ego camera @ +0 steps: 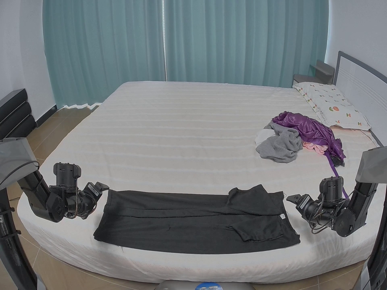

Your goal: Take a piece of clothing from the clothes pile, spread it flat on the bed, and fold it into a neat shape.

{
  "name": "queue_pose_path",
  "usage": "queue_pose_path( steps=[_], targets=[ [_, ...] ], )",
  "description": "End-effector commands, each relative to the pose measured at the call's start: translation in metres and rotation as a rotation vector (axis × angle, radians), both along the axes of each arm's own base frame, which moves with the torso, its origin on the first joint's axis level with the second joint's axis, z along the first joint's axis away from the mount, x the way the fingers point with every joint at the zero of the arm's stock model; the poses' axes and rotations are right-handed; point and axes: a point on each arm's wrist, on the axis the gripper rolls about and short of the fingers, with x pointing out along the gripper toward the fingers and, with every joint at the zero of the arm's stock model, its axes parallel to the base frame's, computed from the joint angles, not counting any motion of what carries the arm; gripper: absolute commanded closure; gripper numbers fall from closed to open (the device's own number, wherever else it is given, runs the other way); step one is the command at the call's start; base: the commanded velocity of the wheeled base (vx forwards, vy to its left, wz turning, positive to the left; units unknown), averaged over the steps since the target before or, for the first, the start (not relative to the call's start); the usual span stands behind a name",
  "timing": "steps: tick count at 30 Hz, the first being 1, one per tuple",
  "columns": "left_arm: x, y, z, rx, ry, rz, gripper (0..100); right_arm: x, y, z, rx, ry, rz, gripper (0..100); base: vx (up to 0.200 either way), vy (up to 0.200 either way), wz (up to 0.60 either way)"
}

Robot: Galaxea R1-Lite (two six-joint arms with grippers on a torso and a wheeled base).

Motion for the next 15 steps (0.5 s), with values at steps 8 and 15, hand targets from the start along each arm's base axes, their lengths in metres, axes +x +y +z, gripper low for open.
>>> queue_pose_path(
  steps=[8, 15],
  targets=[
    [0.033, -0.002, 0.018, 0.015, -0.044, -0.046, 0, 0.0, 0.001, 0.004, 0.081, -0.003, 0.004, 0, 0.0, 0.0, 0.0],
    [0.065, -0.001, 0.015, -0.036, -0.027, -0.217, 0, -0.002, 0.001, 0.006, 0.115, 0.002, 0.023, 0, 0.0, 0.0, 0.0]
  ],
)
